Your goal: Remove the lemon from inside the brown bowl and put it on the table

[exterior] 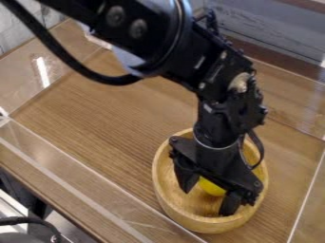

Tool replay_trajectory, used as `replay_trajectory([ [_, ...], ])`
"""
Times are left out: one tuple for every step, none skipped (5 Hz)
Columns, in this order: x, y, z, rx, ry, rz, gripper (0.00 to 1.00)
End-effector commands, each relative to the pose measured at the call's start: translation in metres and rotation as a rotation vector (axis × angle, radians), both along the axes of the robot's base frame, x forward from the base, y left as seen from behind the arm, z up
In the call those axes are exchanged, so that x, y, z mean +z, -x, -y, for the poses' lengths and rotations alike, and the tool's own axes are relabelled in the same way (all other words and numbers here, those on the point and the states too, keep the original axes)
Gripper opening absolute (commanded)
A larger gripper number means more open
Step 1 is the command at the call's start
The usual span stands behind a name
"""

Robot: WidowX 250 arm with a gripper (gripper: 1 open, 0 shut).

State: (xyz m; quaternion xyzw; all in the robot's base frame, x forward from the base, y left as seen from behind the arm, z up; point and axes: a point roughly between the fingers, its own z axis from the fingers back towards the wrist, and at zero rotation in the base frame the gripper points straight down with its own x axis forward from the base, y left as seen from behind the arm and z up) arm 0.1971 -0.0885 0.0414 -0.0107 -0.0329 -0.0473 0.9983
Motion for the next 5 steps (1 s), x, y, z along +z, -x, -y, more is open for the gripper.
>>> replay_trajectory([
  [0.0037, -0.0039, 0.0039, -0.015, 0.005, 0.031, 1.0],
  [0.0025, -0.0053, 0.0033, -0.01, 0.001, 0.038, 1.0],
  [0.0012, -0.0067, 0.0028, -0.005, -0.004, 0.044, 1.0],
  [0.0007, -0.0083, 0.0021, 0.002, -0.008, 0.051, 1.0],
  [0.0008, -0.0099, 0.0013, 0.01, -0.012, 0.058, 1.0],
])
